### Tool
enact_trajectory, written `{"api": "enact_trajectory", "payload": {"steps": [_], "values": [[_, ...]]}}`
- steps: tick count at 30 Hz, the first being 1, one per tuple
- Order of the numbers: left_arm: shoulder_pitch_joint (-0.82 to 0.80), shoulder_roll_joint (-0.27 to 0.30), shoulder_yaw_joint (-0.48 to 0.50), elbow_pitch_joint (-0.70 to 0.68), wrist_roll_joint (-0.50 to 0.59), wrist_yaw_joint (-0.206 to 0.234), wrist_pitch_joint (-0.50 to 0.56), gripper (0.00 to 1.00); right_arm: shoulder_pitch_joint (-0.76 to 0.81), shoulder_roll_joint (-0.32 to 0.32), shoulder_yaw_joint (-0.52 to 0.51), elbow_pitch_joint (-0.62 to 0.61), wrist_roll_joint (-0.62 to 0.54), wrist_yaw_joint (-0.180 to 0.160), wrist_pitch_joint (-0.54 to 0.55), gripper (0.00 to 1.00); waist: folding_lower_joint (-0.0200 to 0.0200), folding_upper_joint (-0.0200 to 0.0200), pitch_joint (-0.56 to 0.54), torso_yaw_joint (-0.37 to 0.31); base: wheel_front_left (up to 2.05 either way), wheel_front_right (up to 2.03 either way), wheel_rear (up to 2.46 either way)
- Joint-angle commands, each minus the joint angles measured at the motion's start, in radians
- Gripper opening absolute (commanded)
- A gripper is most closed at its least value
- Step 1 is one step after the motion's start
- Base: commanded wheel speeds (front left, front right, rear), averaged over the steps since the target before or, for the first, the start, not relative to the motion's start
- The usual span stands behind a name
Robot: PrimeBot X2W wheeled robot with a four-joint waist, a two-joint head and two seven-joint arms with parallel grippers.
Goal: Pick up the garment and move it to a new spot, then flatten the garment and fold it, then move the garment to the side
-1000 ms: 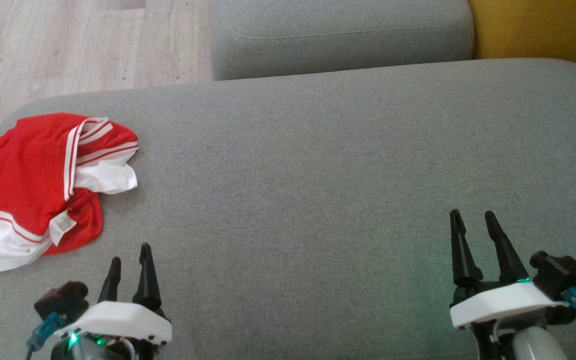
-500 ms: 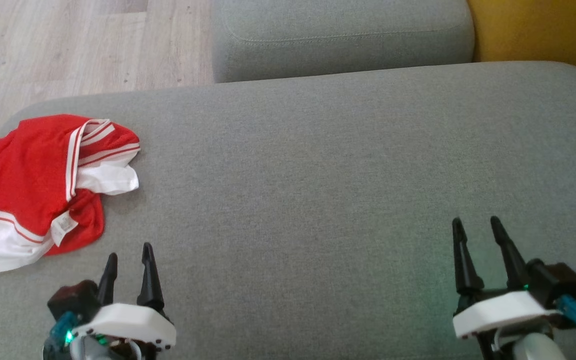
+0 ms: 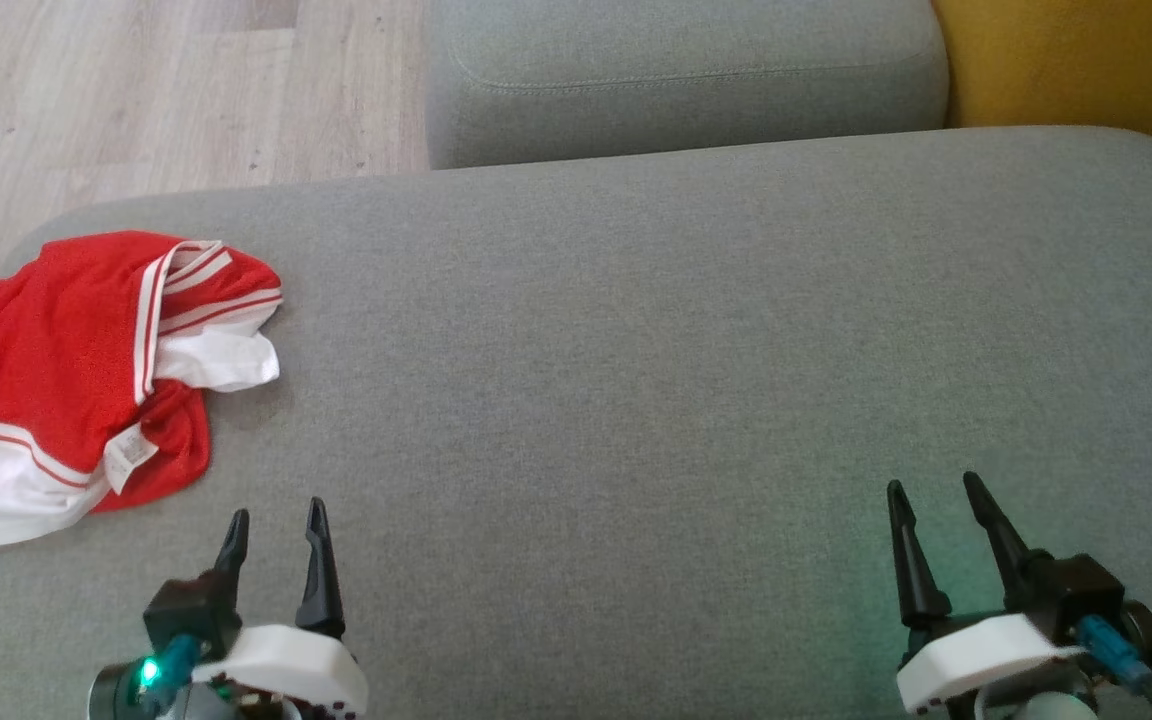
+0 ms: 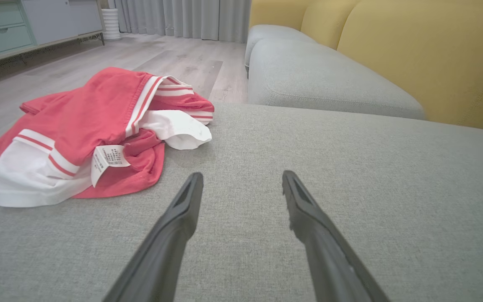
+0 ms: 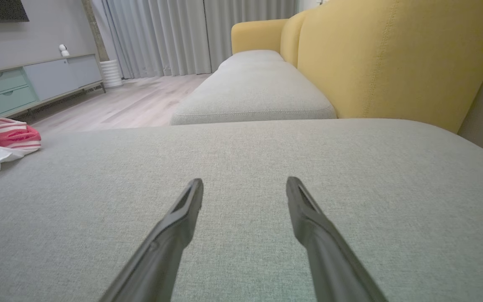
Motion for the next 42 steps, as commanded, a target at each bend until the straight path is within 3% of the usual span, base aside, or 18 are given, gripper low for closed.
{"api": "enact_trajectory", "payload": {"steps": [1,10,30,36,42], "values": [[-0.026,0.015,0.027,-0.024,0.034,0.008,-0.021,1.00,-0.026,-0.007,0.027,-0.019,-0.028,-0.001,-0.019,1.00,0.0000,0.0000,-0.001,0.001,0.00,0.00,0.00],[-0.025,0.015,0.027,-0.017,0.031,0.008,-0.021,1.00,-0.037,-0.007,0.023,0.032,0.038,-0.001,-0.019,1.00,0.0000,0.0000,-0.002,0.001,0.00,0.00,0.00],[-0.032,0.015,0.021,-0.011,0.028,0.005,-0.021,1.00,-0.039,-0.007,0.027,0.038,0.040,-0.001,-0.020,1.00,0.0000,0.0000,-0.004,0.032,0.00,0.00,0.00],[-0.043,0.015,0.010,-0.007,0.024,0.002,-0.021,1.00,-0.024,-0.007,0.018,0.024,0.039,-0.001,-0.020,1.00,0.0000,0.0000,-0.012,0.146,0.00,0.00,0.00],[-0.029,0.015,0.012,-0.029,0.020,0.010,-0.021,1.00,-0.017,-0.007,0.026,0.019,0.043,-0.001,-0.020,1.00,0.0000,0.0000,-0.026,0.358,0.00,0.00,0.00]]}}
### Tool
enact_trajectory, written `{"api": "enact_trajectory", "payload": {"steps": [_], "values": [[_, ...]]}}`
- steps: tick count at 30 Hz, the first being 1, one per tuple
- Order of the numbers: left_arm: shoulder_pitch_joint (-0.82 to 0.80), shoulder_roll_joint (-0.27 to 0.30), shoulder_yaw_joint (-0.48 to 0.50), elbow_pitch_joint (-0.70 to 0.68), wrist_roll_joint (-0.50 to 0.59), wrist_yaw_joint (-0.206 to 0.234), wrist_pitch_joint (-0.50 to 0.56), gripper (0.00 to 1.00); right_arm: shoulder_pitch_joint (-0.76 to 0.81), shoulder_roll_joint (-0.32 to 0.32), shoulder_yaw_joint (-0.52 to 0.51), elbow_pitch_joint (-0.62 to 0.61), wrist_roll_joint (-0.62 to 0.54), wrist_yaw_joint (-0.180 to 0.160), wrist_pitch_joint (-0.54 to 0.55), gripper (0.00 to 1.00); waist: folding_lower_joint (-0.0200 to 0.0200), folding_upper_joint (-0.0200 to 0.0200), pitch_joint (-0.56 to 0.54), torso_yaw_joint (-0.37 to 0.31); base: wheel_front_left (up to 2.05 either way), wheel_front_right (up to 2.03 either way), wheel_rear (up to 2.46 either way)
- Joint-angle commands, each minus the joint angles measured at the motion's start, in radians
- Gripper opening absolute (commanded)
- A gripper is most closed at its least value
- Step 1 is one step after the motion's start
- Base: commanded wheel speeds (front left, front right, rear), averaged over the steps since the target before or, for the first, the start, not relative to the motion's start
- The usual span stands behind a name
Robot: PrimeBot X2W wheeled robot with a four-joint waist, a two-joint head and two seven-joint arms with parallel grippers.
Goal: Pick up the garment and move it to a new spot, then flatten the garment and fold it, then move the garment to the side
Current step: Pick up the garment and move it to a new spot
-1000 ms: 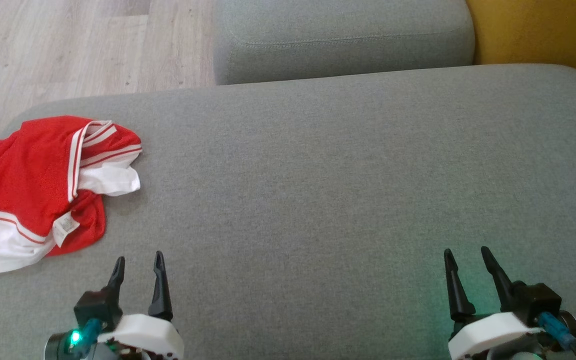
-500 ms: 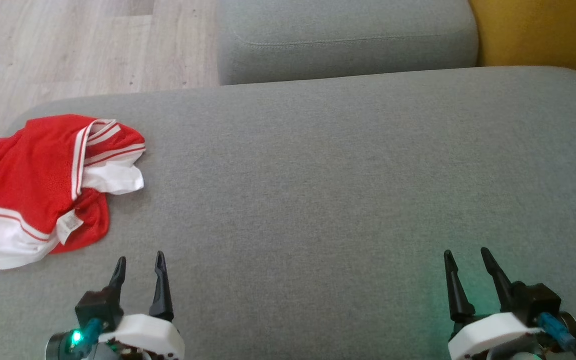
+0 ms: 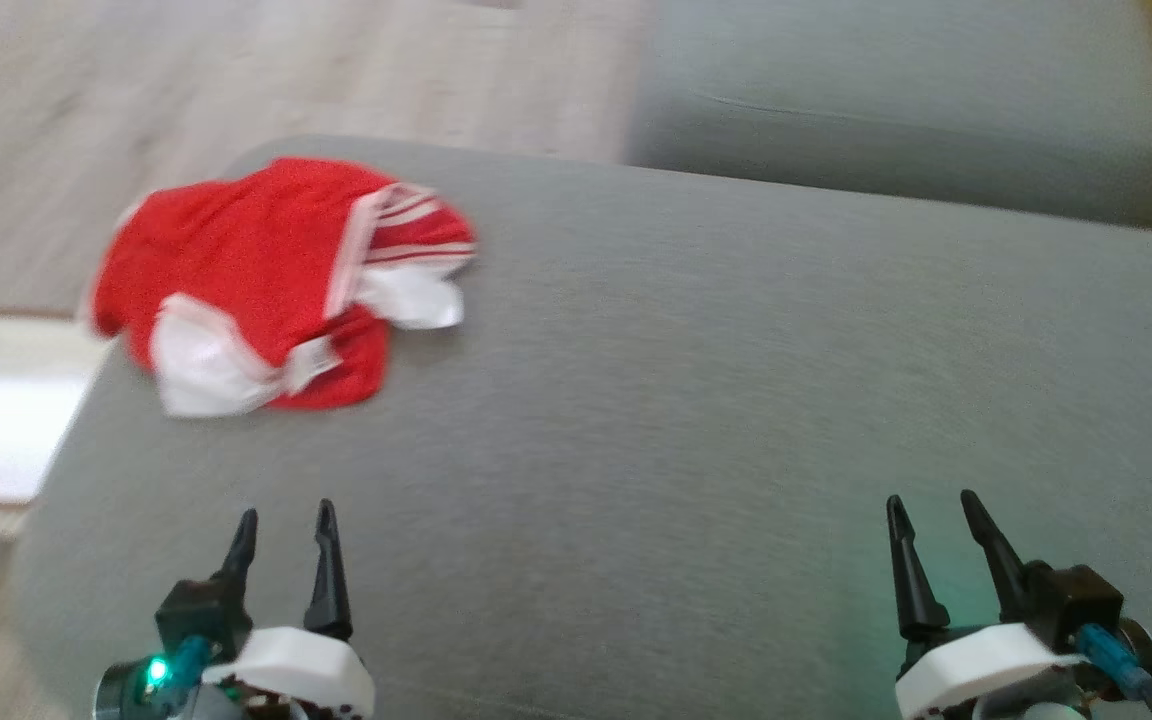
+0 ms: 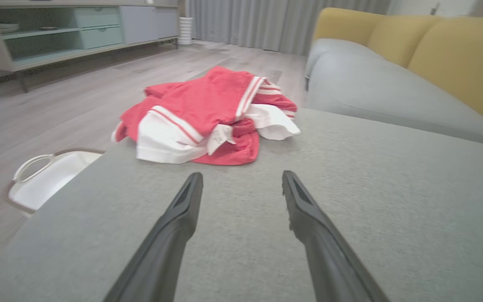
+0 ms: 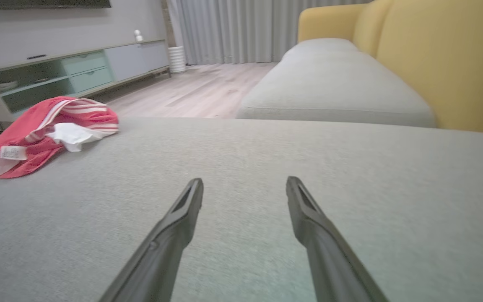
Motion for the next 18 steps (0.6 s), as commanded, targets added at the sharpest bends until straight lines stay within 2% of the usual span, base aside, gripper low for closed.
{"api": "enact_trajectory", "payload": {"steps": [1,4,7,18], "values": [[-0.023,0.011,0.042,-0.039,-0.002,0.006,-0.012,1.00,-0.019,-0.007,0.028,-0.035,0.009,-0.001,-0.014,1.00,0.0000,0.0000,-0.014,0.147,0.00,0.00,0.00],[-0.005,0.013,0.057,-0.043,0.000,0.007,-0.012,1.00,-0.022,-0.007,0.039,-0.029,0.015,-0.001,-0.014,1.00,0.0000,0.0000,-0.022,0.212,0.00,0.00,0.00],[0.014,0.014,0.079,-0.049,-0.003,0.008,-0.012,1.00,-0.028,-0.007,0.057,-0.026,0.022,-0.001,-0.014,1.00,0.0000,0.0000,-0.027,0.245,0.00,0.00,0.00],[0.023,0.013,0.102,-0.072,-0.012,0.003,-0.012,1.00,-0.037,-0.007,0.084,-0.025,0.020,-0.001,-0.014,1.00,0.0000,0.0000,-0.024,0.229,0.00,0.00,0.00]]}}
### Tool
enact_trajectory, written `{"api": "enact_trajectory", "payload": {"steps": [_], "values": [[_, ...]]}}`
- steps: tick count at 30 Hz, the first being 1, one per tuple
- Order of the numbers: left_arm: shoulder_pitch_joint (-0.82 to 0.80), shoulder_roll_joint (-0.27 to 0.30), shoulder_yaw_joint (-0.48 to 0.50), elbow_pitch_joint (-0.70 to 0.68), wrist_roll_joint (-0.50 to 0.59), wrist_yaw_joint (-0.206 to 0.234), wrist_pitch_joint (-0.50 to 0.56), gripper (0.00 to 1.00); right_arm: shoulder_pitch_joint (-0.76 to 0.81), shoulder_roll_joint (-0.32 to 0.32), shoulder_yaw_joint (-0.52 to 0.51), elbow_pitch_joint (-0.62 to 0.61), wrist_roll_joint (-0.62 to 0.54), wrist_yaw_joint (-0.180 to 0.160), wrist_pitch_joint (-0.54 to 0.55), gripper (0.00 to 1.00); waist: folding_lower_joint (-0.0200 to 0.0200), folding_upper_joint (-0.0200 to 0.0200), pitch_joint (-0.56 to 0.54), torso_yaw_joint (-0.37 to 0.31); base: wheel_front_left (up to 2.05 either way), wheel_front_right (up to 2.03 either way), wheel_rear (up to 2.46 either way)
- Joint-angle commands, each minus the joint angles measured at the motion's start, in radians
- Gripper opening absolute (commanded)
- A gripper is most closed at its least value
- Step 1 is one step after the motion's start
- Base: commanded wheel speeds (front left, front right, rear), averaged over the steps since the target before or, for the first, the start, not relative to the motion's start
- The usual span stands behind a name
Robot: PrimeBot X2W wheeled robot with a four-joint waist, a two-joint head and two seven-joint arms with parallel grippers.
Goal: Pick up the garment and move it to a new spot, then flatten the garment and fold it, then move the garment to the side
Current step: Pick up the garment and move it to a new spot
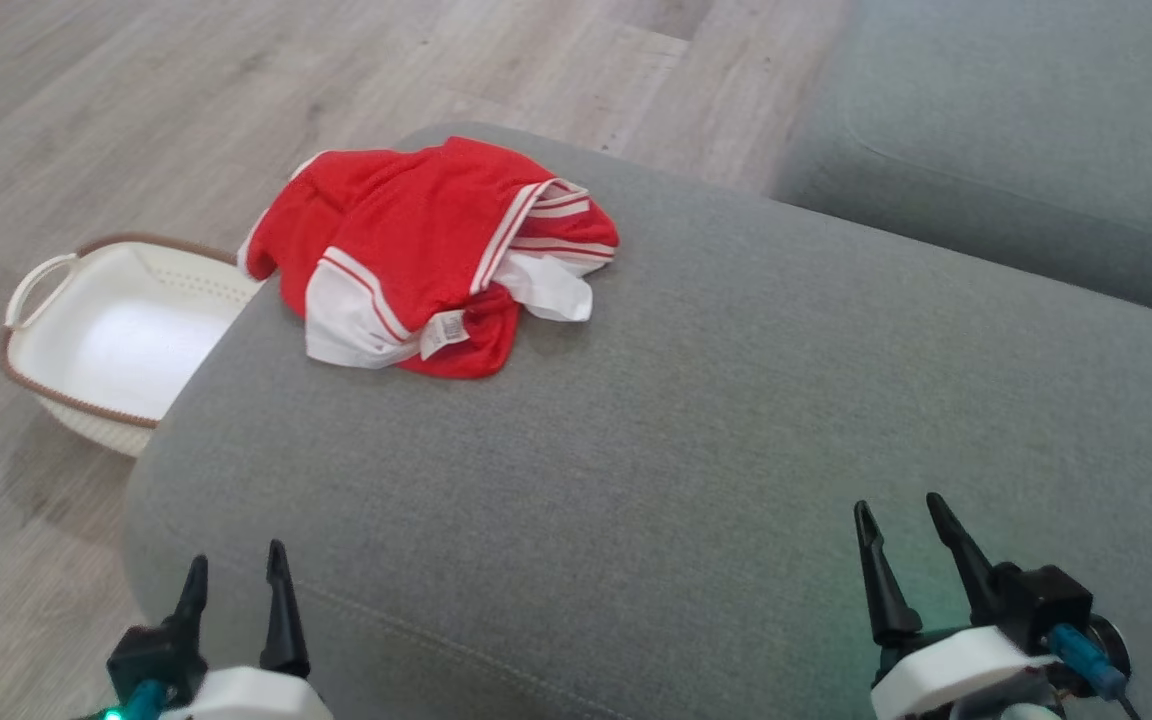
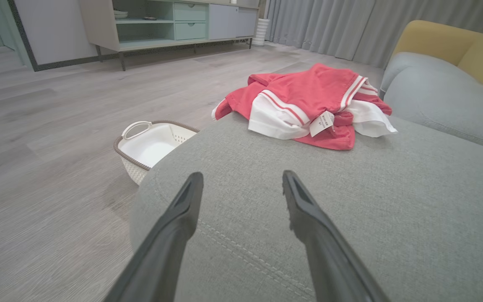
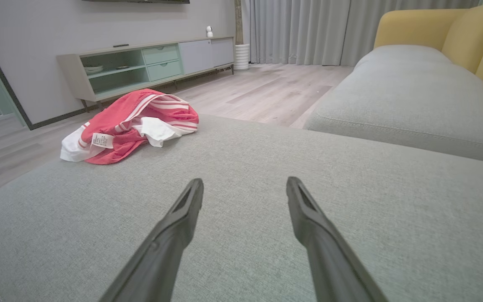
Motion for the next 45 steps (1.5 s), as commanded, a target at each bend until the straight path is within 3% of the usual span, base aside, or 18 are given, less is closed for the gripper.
{"api": "enact_trajectory", "payload": {"steps": [1,7,16,25,33,34,35,45], "values": [[-0.063,0.000,0.024,-0.041,-0.008,-0.002,-0.012,1.00,-0.033,-0.008,0.019,-0.037,0.000,-0.001,-0.014,1.00,0.0000,0.0000,0.011,-0.020,0.00,0.00,0.00],[-0.206,0.018,0.024,-0.035,-0.022,-0.029,0.006,1.00,-0.063,-0.030,0.029,-0.073,-0.021,-0.001,-0.014,1.00,0.0000,0.0000,0.109,-0.069,0.00,0.00,0.00],[-0.601,0.096,0.060,0.033,-0.083,-0.074,0.189,1.00,-0.203,-0.168,0.084,-0.149,-0.011,-0.001,-0.010,1.00,0.0000,0.0000,0.350,-0.155,0.00,0.00,0.00],[-0.986,0.176,0.058,0.334,-0.086,-0.098,0.325,1.00,-0.273,-0.347,0.131,-0.320,0.025,-0.001,0.065,1.00,0.0000,0.0000,0.550,-0.212,0.00,0.00,0.00],[-1.126,0.214,0.066,0.640,-0.082,-0.061,0.354,1.00,-0.232,-0.398,0.077,-0.452,0.042,-0.001,0.115,1.00,0.0000,0.0000,0.617,-0.256,0.00,0.00,0.00],[-1.134,0.215,0.065,0.670,-0.083,-0.062,0.357,0.43,-0.226,-0.396,0.071,-0.458,0.043,-0.001,0.116,1.00,0.0000,0.0000,0.614,-0.259,0.00,0.00,0.00],[-1.140,0.219,0.055,0.689,-0.077,-0.074,0.348,0.00,-0.219,-0.393,0.068,-0.462,0.044,-0.001,0.116,1.00,0.0000,0.0000,0.608,-0.261,0.00,0.00,0.00],[-1.232,0.264,-0.010,0.737,-0.026,-0.112,0.295,0.00,-0.171,-0.335,0.069,-0.421,0.046,-0.001,0.085,1.00,0.0000,0.0000,0.487,-0.244,0.00,0.00,0.00]]}}
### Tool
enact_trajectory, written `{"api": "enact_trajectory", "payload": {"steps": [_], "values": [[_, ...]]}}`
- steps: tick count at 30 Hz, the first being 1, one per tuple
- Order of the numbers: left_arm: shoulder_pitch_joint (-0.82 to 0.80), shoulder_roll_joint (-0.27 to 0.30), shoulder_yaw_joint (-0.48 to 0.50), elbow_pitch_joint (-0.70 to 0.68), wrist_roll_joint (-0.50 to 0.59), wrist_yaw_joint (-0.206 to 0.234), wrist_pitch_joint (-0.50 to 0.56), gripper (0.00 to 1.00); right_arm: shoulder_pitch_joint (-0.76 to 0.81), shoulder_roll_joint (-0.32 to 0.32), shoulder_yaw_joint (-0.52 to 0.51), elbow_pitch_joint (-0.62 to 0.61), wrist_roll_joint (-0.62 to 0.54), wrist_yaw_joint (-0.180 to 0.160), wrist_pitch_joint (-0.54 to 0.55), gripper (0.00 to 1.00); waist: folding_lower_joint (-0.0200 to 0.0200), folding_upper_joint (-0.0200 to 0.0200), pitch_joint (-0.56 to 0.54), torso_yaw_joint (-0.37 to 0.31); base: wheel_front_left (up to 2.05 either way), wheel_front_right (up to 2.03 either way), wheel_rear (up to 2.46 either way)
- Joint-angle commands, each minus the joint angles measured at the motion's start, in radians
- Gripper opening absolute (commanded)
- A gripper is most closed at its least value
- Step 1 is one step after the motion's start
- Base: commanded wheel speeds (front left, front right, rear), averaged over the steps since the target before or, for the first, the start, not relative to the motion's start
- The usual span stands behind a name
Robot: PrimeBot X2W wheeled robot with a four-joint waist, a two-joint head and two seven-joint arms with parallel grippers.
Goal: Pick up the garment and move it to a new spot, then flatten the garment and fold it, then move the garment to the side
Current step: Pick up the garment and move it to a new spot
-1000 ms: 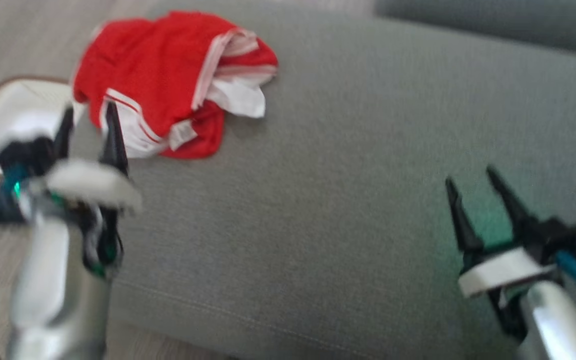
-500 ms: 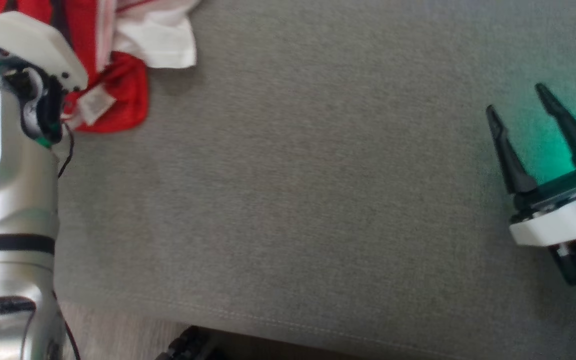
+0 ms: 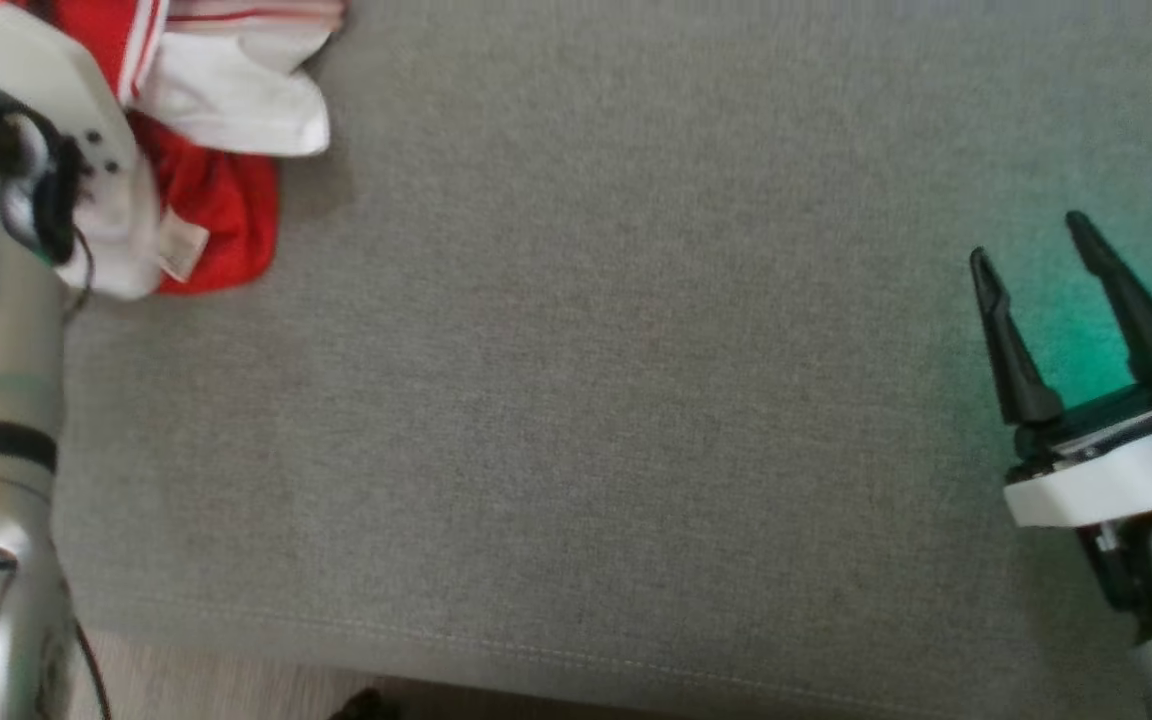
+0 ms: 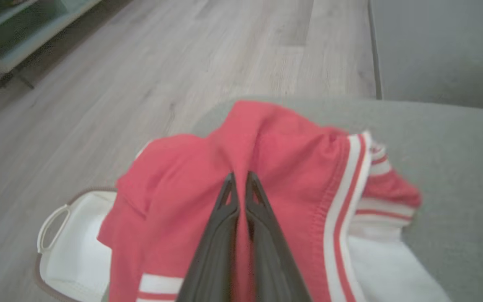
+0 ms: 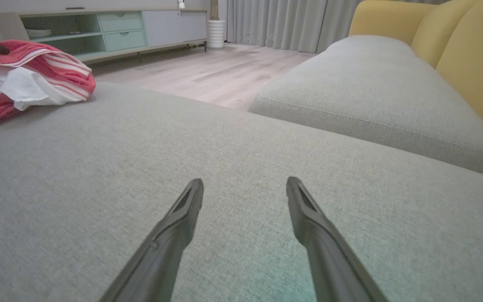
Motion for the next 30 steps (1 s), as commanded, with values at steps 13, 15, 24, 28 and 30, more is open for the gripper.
{"api": "enact_trajectory", "payload": {"steps": [13,15,24,28,30], "values": [[-0.066,0.085,-0.071,-0.433,-0.035,-0.116,0.089,0.00,0.059,0.117,0.025,0.100,0.019,-0.001,-0.082,1.00,0.0000,0.0000,-0.277,-0.027,0.00,0.00,0.00],[-0.028,0.076,-0.083,-0.547,-0.077,-0.123,0.144,0.00,0.064,0.130,0.024,0.107,0.017,-0.001,-0.088,1.00,0.0000,0.0000,-0.297,-0.044,0.00,0.00,0.00],[0.209,0.046,-0.155,-1.112,-0.282,-0.127,0.448,0.00,0.062,0.186,0.042,0.126,0.015,-0.001,-0.105,1.00,0.0000,0.0000,-0.342,-0.174,0.00,0.00,0.00],[0.284,0.028,-0.192,-1.284,-0.369,-0.113,0.579,0.00,0.054,0.207,0.060,0.127,0.015,-0.001,-0.108,1.00,0.0000,0.0000,-0.339,-0.252,0.00,0.00,0.00],[0.309,0.014,-0.210,-1.336,-0.427,-0.106,0.642,0.00,0.047,0.217,0.074,0.126,0.016,-0.001,-0.109,1.00,0.0000,0.0000,-0.334,-0.296,0.00,0.00,0.00]]}}
